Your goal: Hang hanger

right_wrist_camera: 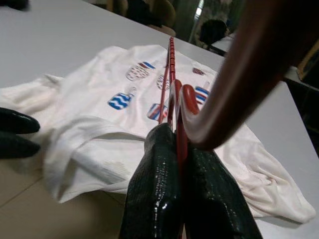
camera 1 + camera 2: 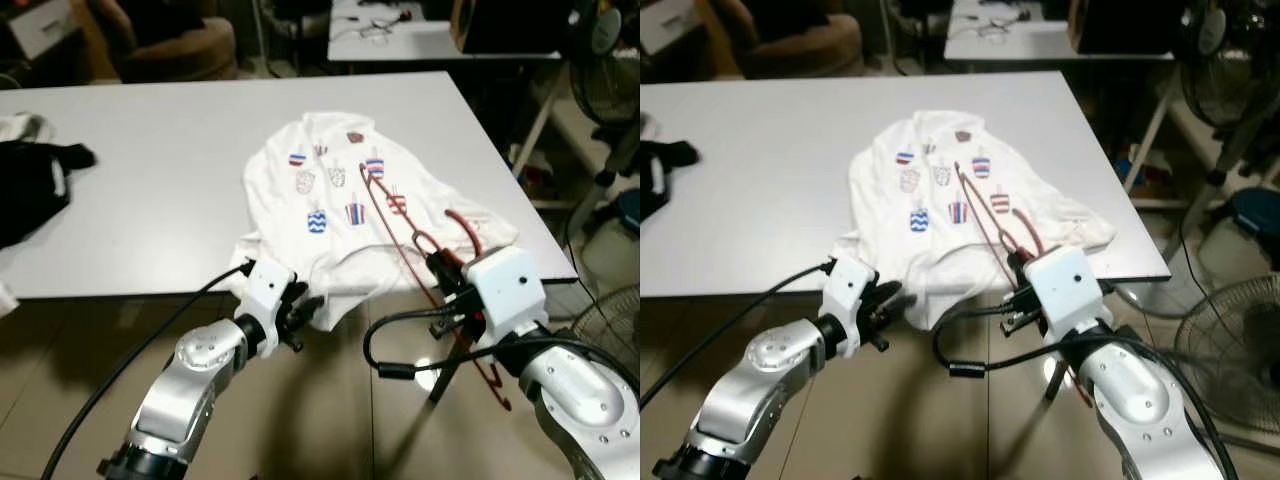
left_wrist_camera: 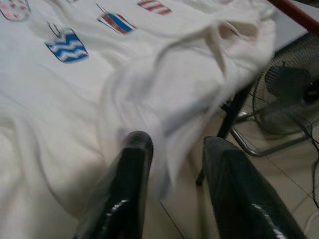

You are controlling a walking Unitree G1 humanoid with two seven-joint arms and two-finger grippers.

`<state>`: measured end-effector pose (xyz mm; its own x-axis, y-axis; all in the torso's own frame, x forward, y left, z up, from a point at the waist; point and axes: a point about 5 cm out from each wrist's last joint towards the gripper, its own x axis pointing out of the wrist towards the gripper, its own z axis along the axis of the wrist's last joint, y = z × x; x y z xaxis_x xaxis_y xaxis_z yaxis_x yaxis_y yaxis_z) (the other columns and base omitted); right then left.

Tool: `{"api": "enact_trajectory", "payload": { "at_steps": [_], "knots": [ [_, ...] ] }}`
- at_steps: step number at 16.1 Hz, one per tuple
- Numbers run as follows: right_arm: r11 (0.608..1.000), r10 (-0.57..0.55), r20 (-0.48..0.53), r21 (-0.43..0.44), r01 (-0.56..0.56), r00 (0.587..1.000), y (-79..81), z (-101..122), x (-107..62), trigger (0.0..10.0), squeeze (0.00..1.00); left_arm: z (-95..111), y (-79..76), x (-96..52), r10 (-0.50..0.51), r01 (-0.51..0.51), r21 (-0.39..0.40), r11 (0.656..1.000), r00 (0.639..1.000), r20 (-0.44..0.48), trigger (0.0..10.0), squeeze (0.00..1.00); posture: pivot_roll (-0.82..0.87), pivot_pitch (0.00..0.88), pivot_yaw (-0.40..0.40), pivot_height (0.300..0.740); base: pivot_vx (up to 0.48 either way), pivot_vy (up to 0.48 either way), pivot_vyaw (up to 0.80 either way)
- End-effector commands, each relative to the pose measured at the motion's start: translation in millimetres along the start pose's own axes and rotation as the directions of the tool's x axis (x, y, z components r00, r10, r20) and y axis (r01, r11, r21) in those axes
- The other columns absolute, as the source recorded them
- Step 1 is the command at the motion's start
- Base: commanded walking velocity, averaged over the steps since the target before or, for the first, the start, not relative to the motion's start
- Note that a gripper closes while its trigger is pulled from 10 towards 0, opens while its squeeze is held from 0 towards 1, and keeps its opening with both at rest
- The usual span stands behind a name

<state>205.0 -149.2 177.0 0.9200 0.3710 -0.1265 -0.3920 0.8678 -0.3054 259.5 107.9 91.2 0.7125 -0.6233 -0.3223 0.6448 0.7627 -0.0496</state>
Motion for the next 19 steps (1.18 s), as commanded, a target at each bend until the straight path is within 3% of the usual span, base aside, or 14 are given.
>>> {"api": "enact_trajectory", "payload": {
  "at_steps": [1, 3, 6, 9, 11, 15, 17, 19],
  "knots": [
    [0.999, 0.033, 0.025, -0.003, -0.033, 0.999, 4.9, 2.4, -2.9, 10.0, 0.00, -5.8, -5.1, 0.6, -0.025, 0.025, 0.000, 1.000, 0.999, -0.032, 10.0, 1.00, -0.27, 0.005, 0.047, 0.740, 0.000, 0.000, 0.00],
    [0.998, 0.063, 0.034, 0.000, -0.063, 0.997, 10.3, 2.6, -4.0, 10.0, 0.00, -12.6, -3.1, 3.2, 0.011, -0.011, -0.005, 1.000, 0.999, -0.051, 10.0, 1.00, -0.27, 0.006, 0.049, 0.740, 0.000, 0.000, 0.00],
    [0.998, 0.063, 0.032, 0.001, -0.063, 0.998, 13.9, 1.2, -4.4, 10.0, 0.00, -29.2, -9.7, 13.0, -0.022, 0.019, -0.035, 0.999, 0.993, -0.112, 10.0, 1.00, -0.27, 0.016, 0.064, 0.740, 0.000, 0.000, 0.00],
    [0.998, 0.064, 0.033, -0.004, -0.064, 0.997, 16.7, 1.4, -6.5, 10.0, 0.00, -37.7, -18.7, 19.7, -0.014, 0.012, -0.017, 1.000, 0.992, -0.128, 10.0, 1.00, -0.28, 0.030, 0.070, 0.740, 0.000, 0.000, 0.00],
    [0.996, 0.084, 0.026, -0.009, -0.083, 0.996, 19.7, 1.3, -11.7, 10.0, 0.00, -40.4, -17.2, 20.6, 0.097, -0.096, 0.014, 0.995, 0.989, -0.113, 10.0, 1.00, -0.29, 0.041, 0.065, 0.740, 0.000, 0.000, 0.00],
    [0.994, 0.107, 0.018, -0.017, -0.107, 0.994, 22.2, 0.0, -14.4, 10.0, 0.00, -45.0, -17.5, 21.7, 0.142, -0.141, 0.018, 0.990, 0.985, -0.093, 10.0, 1.00, -0.29, 0.043, 0.053, 0.740, 0.000, 0.000, 0.00],
    [0.992, 0.124, 0.021, -0.029, -0.123, 0.992, 23.4, 0.1, -13.9, 10.0, 0.00, -48.6, -15.2, 26.4, 0.218, -0.219, -0.019, 0.976, 0.974, -0.057, 10.0, 1.00, -0.29, 0.039, 0.047, 0.740, 0.000, 0.000, 0.00],
    [0.992, 0.124, 0.026, -0.036, -0.123, 0.992, 23.3, 1.3, -12.5, 10.0, 0.00, -46.3, -10.0, 28.4, 0.290, -0.290, 0.009, 0.957, 0.957, -0.020, 10.0, 1.00, -0.29, 0.036, 0.045, 0.740, 0.000, 0.000, 0.00]
  ]
}}
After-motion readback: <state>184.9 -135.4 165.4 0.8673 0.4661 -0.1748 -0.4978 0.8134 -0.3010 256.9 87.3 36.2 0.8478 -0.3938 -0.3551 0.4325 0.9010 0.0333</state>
